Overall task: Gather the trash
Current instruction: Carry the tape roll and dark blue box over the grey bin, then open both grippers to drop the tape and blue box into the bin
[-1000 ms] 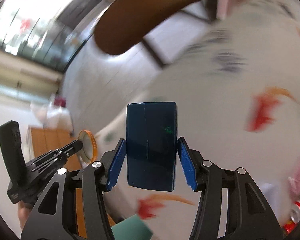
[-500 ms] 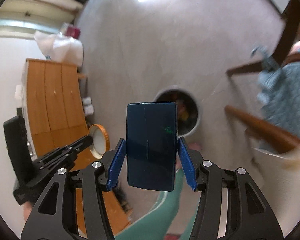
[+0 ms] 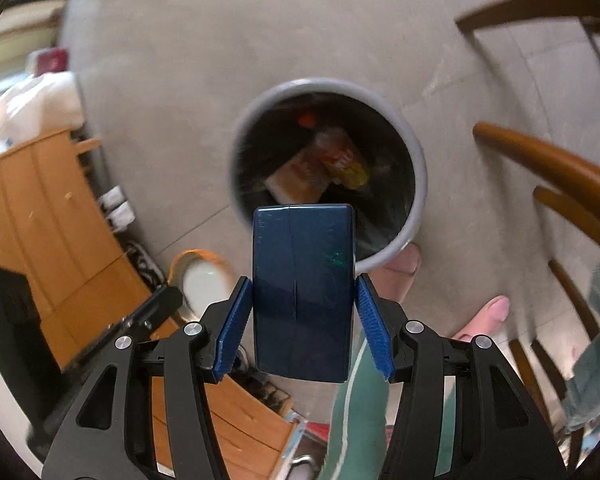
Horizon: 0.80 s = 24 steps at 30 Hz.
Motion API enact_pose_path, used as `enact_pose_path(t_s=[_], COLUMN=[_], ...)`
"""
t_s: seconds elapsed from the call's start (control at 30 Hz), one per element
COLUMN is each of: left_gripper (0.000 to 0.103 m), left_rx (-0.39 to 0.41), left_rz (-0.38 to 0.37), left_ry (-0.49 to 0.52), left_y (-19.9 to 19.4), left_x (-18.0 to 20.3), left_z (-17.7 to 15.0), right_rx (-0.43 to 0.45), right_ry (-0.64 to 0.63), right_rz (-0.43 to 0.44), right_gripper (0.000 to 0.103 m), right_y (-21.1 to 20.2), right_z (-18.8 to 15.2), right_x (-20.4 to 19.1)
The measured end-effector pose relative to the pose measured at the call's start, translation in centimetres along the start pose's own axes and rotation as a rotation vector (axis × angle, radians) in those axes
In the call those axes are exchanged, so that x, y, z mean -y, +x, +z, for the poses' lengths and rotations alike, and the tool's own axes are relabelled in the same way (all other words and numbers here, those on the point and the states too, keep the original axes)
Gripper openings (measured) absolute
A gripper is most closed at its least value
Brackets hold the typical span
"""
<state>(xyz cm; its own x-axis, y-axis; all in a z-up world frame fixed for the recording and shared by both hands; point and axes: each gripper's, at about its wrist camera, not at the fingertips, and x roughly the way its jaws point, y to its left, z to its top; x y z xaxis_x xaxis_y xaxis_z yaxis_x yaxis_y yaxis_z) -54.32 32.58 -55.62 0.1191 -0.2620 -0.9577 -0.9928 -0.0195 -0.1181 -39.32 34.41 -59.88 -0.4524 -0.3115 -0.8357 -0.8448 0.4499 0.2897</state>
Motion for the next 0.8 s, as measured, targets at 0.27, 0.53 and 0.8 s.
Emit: enact_pose_path(t_s=[0.27,0.53,0.8], left_gripper=[0.049,0.055,0.055], left_rx=[-0.044,0.035,0.223], left_rz=[-0.052,-0.073,-0.059], left_ry=[-0.027,-0.043,0.028], left_y=[2.6,-5.9,-20.3], left_x=[0.0,-1.2,0.5], left_z=[-0.2,-2.6,-6.1], right_rx=[-0.023,0.065,0.344], right_ry=[0.033,-0.051,-0.257], right_rz=[-0.015,0.065,0.285], right_gripper=[0.075,0.075,0.075], right_y=[1.7,-7.2,-26.2], right_z=[0.6,-2.2,-9.2], right_x=[1.5,-2.1,-9.1])
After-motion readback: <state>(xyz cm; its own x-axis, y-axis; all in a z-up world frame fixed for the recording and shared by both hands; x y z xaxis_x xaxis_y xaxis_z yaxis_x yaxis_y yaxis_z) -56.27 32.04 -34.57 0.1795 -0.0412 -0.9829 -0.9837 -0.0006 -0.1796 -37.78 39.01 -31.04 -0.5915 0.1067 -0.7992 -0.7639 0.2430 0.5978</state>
